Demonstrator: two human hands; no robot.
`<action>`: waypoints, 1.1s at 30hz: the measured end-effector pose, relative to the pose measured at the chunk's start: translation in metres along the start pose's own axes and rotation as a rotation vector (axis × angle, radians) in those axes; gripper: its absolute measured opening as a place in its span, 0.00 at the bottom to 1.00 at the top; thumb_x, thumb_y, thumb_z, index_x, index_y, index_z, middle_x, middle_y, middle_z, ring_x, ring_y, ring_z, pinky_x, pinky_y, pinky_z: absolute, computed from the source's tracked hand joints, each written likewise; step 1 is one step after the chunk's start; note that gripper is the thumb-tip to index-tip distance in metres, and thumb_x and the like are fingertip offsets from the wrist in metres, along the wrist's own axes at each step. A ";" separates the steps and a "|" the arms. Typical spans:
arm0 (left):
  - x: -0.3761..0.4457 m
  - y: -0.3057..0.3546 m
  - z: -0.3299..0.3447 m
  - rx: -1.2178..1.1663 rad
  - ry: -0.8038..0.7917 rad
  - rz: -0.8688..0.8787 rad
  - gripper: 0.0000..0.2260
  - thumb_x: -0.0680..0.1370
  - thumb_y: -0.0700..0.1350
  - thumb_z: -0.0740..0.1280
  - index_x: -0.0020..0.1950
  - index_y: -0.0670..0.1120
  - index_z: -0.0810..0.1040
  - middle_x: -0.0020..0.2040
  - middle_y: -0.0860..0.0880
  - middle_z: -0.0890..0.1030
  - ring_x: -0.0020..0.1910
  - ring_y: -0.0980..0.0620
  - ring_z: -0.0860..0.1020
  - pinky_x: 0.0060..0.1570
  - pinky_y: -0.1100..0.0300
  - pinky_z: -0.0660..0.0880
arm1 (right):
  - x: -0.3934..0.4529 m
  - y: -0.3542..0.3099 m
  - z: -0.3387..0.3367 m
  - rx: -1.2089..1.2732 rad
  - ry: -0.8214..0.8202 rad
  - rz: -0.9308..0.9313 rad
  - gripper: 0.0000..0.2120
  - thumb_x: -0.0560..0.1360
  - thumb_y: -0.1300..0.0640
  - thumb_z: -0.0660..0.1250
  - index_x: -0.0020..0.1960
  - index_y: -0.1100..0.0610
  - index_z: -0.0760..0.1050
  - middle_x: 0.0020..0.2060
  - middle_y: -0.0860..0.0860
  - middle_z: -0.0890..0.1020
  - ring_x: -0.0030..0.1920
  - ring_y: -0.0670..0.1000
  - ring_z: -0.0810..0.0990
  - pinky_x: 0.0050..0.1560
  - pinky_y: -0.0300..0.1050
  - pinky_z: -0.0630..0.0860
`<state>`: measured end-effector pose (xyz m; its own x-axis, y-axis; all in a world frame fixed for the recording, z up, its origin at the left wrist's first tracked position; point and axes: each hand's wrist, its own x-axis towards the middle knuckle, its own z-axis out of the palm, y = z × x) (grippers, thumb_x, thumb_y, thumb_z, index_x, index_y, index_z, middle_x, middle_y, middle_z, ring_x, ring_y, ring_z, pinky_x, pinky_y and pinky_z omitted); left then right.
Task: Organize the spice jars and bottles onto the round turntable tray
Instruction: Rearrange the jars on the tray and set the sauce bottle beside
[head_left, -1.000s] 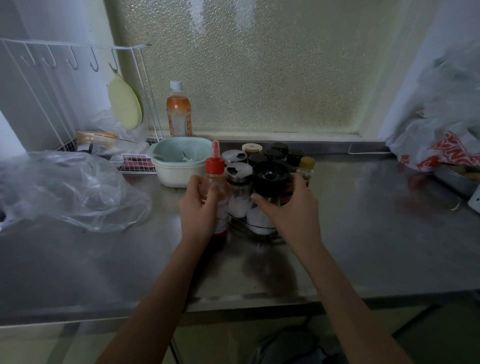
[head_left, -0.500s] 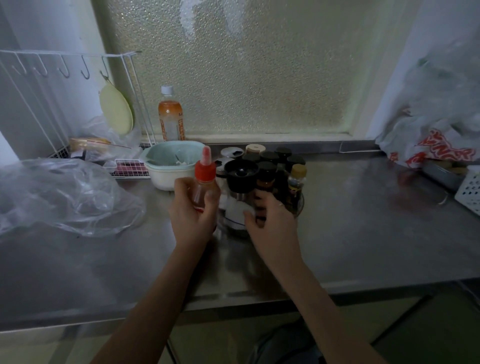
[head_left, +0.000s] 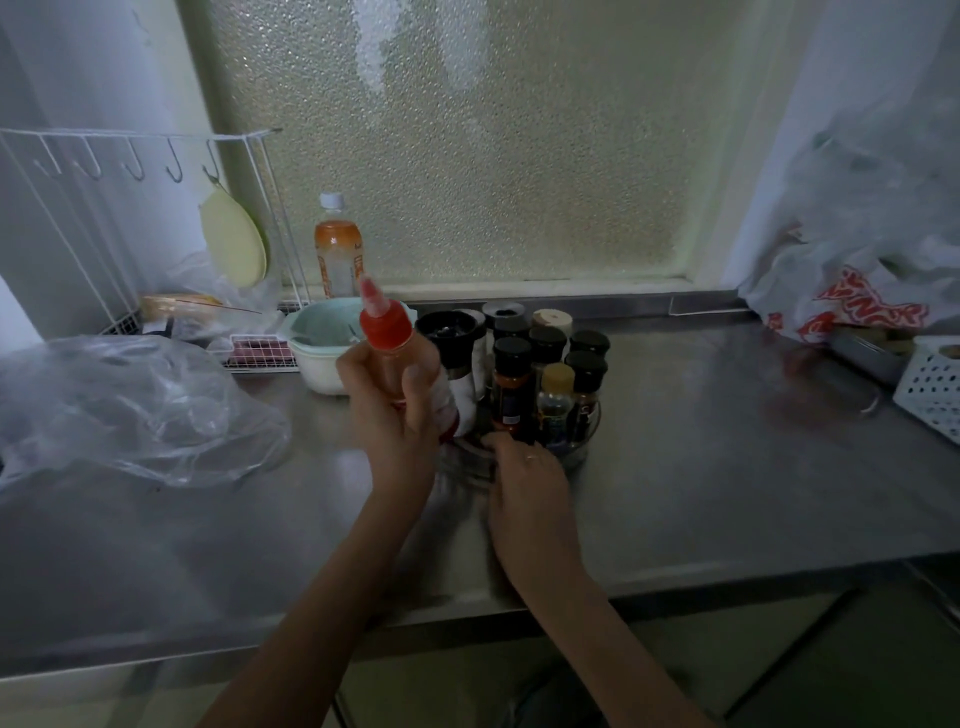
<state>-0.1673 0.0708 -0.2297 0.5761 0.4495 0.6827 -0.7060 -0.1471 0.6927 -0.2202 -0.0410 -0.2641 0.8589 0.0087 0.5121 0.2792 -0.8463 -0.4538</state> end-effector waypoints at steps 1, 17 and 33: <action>0.000 0.005 0.006 0.048 -0.023 0.014 0.21 0.77 0.59 0.58 0.54 0.40 0.65 0.40 0.51 0.72 0.38 0.59 0.73 0.37 0.61 0.72 | -0.001 0.001 0.000 -0.009 0.009 0.009 0.13 0.71 0.64 0.68 0.56 0.60 0.76 0.46 0.58 0.83 0.49 0.59 0.81 0.52 0.51 0.78; -0.002 -0.031 0.026 0.360 -0.219 -0.010 0.15 0.75 0.54 0.57 0.52 0.42 0.68 0.50 0.43 0.70 0.50 0.50 0.67 0.47 0.68 0.63 | -0.005 -0.011 0.005 0.053 -0.060 -0.063 0.14 0.75 0.61 0.53 0.57 0.60 0.72 0.49 0.60 0.79 0.51 0.59 0.77 0.46 0.51 0.76; -0.014 -0.018 0.017 0.578 -0.123 0.183 0.34 0.67 0.48 0.72 0.67 0.37 0.63 0.60 0.35 0.68 0.60 0.40 0.66 0.61 0.53 0.65 | 0.030 0.035 -0.062 0.384 0.490 0.261 0.19 0.72 0.65 0.65 0.61 0.57 0.67 0.54 0.52 0.71 0.53 0.52 0.73 0.52 0.39 0.74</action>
<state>-0.1555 0.0526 -0.2482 0.5347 0.2717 0.8002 -0.4807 -0.6810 0.5524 -0.2116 -0.1034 -0.2198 0.6499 -0.4896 0.5813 0.3000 -0.5375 -0.7881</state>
